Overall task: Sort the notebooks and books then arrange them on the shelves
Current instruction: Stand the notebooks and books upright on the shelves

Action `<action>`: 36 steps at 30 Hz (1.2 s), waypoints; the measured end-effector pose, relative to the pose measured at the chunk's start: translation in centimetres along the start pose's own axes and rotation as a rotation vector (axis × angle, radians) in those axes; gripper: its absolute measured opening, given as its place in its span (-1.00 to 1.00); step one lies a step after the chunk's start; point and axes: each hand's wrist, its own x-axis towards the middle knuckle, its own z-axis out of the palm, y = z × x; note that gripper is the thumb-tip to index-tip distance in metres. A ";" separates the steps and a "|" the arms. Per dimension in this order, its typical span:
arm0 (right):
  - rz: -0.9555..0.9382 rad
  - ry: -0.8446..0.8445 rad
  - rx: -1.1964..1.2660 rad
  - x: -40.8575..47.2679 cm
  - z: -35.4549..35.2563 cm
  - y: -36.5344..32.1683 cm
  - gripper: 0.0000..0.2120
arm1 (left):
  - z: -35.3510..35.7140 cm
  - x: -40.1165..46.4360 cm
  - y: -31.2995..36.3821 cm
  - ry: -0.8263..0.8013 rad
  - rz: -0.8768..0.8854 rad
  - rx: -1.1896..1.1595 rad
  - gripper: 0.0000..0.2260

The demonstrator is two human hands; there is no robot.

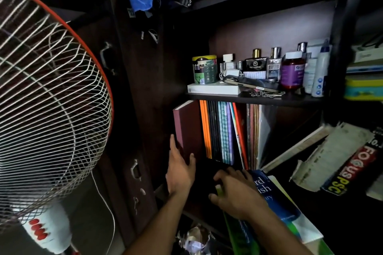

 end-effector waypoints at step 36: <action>0.510 0.728 0.888 4.5 -4.3 4.6 -0.22 | 5.4 4.4 -2.2 -0.575 0.280 0.283 -0.10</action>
